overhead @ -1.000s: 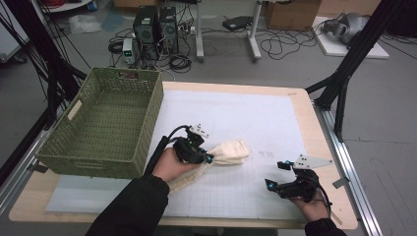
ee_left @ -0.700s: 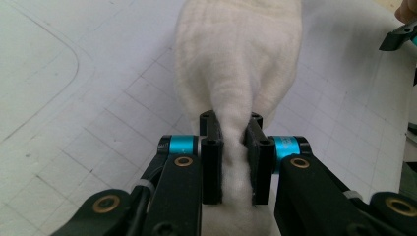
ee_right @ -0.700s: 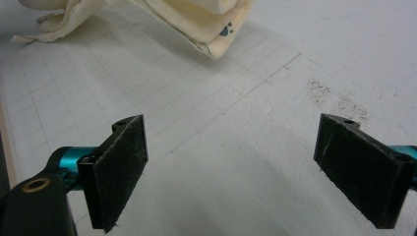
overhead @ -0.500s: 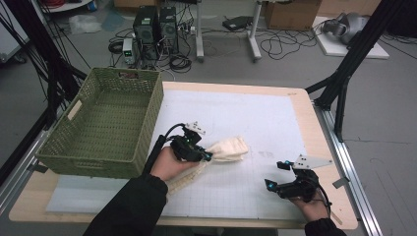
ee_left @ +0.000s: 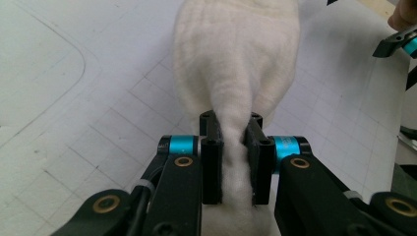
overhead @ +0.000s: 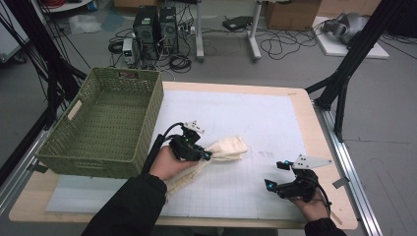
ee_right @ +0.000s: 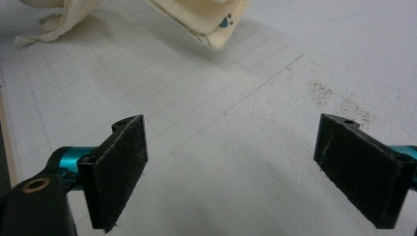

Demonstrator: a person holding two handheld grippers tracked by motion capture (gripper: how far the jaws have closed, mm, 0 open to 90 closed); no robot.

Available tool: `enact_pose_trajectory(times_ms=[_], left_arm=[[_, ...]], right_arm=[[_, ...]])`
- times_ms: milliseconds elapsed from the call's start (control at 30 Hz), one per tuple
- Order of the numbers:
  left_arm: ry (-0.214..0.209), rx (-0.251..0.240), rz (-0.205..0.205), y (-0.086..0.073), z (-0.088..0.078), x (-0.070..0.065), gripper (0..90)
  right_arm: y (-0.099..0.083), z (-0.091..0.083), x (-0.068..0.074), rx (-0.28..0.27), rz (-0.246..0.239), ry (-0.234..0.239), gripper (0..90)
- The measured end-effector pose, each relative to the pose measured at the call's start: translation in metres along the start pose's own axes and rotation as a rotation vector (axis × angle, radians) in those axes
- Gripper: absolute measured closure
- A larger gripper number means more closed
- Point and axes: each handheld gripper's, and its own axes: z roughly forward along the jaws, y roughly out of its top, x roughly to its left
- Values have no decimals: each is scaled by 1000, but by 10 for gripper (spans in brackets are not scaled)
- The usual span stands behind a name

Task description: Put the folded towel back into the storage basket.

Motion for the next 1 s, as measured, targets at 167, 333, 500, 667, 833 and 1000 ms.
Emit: enact_pose_trajectory(times_ms=[167,333,500,667,833,1000], left_arm=[[-1,-1,-3,1,-2,0,799],[6,-10,-23,1,-4,1,798],[24,-26,-42,4,-9,5,798],[31,-47,-69,6,-17,8,799],[38,-68,-104,7,-25,12,799],[42,-102,-146,9,-33,17,799]], right_arm=[[0,1,0,2,2,0,122],[0,1,0,3,4,2,122],[0,2,-1,2,3,2,122],[0,3,-1,1,-8,3,122],[0,3,-1,3,-4,5,122],[1,4,-1,6,-5,8,122]])
